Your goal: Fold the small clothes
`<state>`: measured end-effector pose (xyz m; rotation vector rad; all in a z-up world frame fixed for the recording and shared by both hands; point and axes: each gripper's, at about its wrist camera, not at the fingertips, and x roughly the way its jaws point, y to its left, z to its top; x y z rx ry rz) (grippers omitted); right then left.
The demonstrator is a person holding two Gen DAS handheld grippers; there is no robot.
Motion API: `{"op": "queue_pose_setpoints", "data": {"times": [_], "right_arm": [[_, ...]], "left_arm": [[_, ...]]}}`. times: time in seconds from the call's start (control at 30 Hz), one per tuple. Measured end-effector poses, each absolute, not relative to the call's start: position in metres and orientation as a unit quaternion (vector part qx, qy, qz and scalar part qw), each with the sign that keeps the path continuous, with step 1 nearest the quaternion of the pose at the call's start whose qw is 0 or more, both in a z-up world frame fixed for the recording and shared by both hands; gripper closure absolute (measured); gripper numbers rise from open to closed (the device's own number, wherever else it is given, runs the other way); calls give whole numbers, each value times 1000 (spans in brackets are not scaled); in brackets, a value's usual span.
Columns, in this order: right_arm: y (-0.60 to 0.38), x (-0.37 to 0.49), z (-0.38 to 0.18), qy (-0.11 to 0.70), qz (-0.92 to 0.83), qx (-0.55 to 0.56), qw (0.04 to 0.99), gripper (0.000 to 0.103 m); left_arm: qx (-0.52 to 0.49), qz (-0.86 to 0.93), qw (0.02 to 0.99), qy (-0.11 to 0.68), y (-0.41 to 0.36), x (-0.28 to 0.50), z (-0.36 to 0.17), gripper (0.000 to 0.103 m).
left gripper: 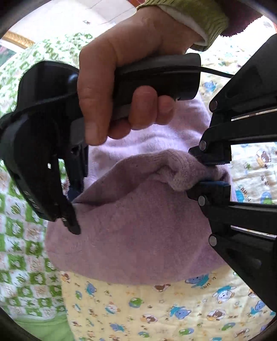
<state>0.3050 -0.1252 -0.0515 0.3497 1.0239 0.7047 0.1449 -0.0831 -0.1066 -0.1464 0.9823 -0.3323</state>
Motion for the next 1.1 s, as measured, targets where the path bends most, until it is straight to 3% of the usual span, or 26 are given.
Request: {"op": "queue_pose_setpoints", "data": {"times": [0.17,0.27,0.53,0.83,0.97,1.1], "right_arm": [[-166,277,9,408,335,193,827,89],[-216,251,34,374,305,201,852,89],[-301,255,-47,424,205,203,859,89],[-324,249,-75,424,170,228,860,89],[-320,251,-86,434,159,219,859,81],[-322,235,-71,422,140,225,867,69]], "left_arm": [[-77,-238,871,423,-109,138,-54,94],[-70,-287,856,424,-140,138,-51,94],[-2,-307,820,482,-192,153,-118,94],[1,-328,790,518,-177,168,-147,93],[-12,-329,779,534,-163,178,-152,90],[-28,-349,764,541,-125,175,-136,70]]}}
